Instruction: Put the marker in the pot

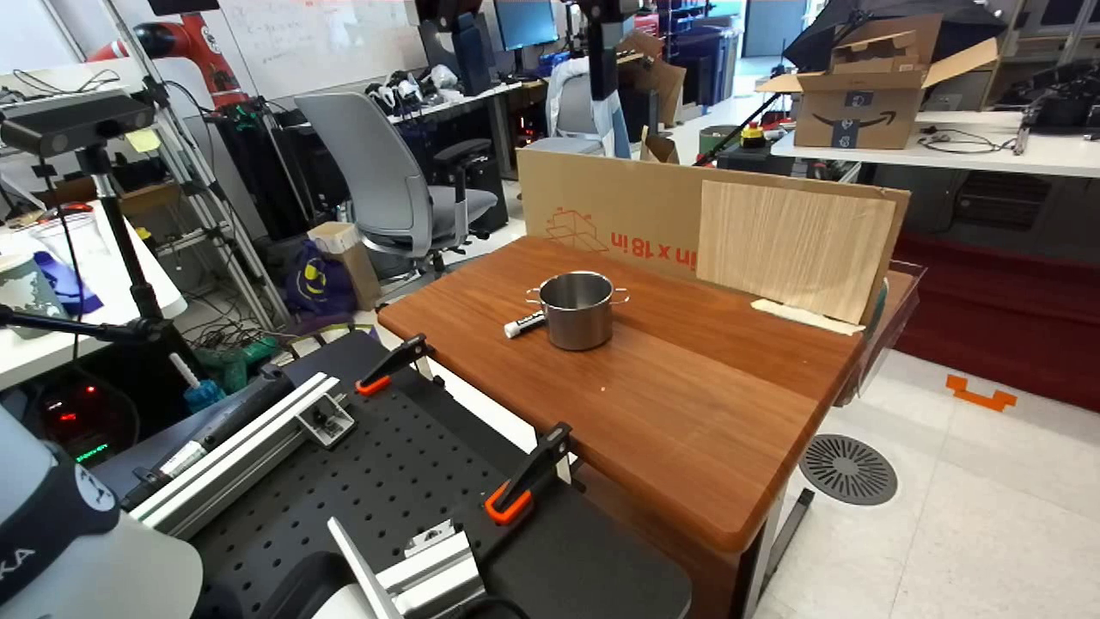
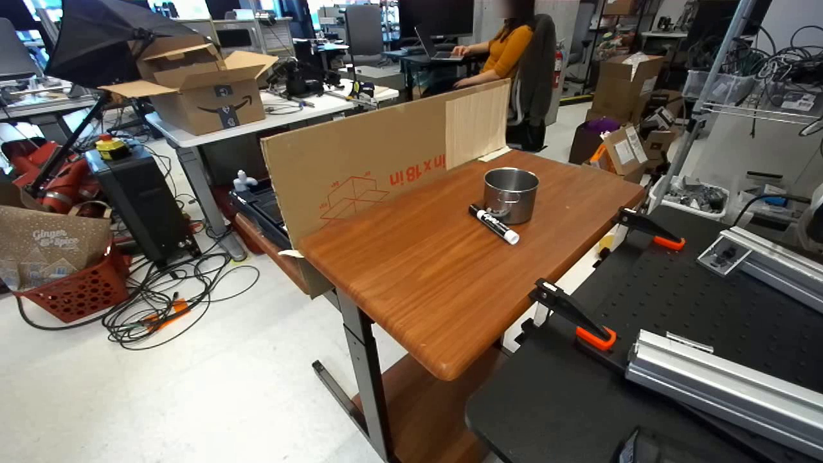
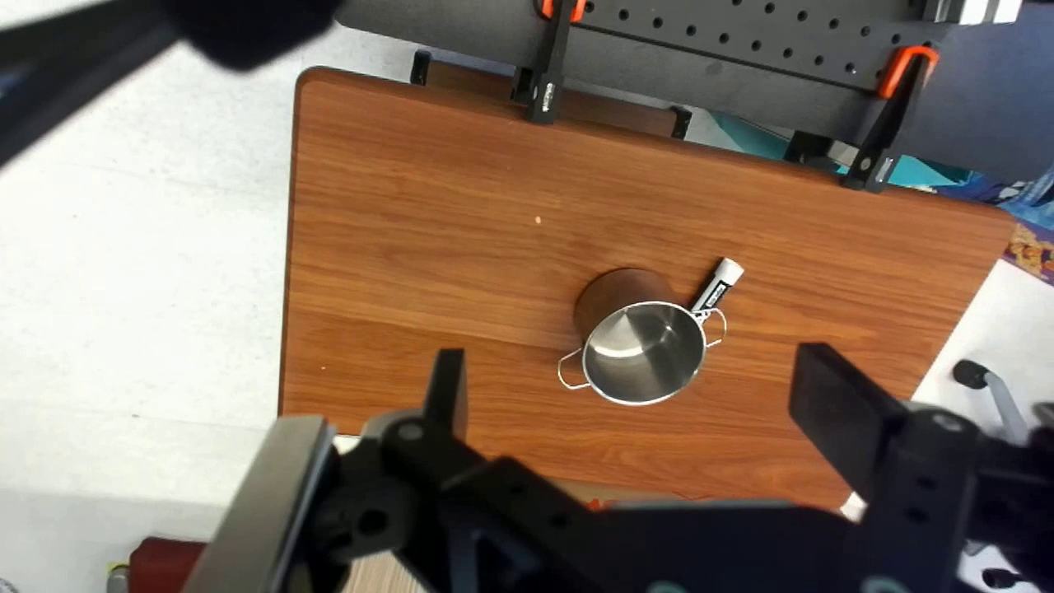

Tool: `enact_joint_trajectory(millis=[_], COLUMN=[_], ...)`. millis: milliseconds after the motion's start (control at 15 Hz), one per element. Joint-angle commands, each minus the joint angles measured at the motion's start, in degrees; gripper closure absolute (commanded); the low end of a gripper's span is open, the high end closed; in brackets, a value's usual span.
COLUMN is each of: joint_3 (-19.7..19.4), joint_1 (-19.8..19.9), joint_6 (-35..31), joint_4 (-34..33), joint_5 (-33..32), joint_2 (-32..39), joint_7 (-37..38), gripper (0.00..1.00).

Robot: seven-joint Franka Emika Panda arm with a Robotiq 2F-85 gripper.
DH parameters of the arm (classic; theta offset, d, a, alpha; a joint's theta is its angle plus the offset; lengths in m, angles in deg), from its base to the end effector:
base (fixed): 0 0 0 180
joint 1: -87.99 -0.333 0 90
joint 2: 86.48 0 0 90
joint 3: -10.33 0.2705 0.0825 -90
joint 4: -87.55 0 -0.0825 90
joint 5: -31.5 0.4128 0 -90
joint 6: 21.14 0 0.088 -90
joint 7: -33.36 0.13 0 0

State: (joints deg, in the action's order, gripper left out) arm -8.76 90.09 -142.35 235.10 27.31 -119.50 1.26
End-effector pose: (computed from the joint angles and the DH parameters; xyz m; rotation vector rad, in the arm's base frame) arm 0.4095 -0.1488 0.3770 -3.0433 -0.4102 -0.2057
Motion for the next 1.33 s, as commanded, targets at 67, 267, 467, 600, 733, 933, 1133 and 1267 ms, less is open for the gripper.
enact_joint_trajectory(millis=[67,267,467,600,733,933,1133,1267], joint_3=[3.5,5.7,7.0,7.9,9.0,10.9,13.5,15.1], joint_1=[-0.4,-1.2,-2.4,-2.9,-3.2,-3.7,-4.3,-4.7], joint_6=[-1.7,-3.7,-6.9,-9.8,-12.8,-17.0,-21.1,-23.7], joint_4=[0.7,2.8,4.9,6.5,8.1,10.0,10.3,9.9], joint_5=[2.3,4.2,7.2,8.9,10.3,11.8,12.0,11.8], joint_2=[1.5,2.1,4.3,5.8,7.5,11.0,16.4,20.1], joint_7=[4.4,8.1,10.6,12.7,14.9,18.5,23.3,26.3], gripper=[0.00,0.00,0.00,0.00,0.00,0.00,0.00,0.00])
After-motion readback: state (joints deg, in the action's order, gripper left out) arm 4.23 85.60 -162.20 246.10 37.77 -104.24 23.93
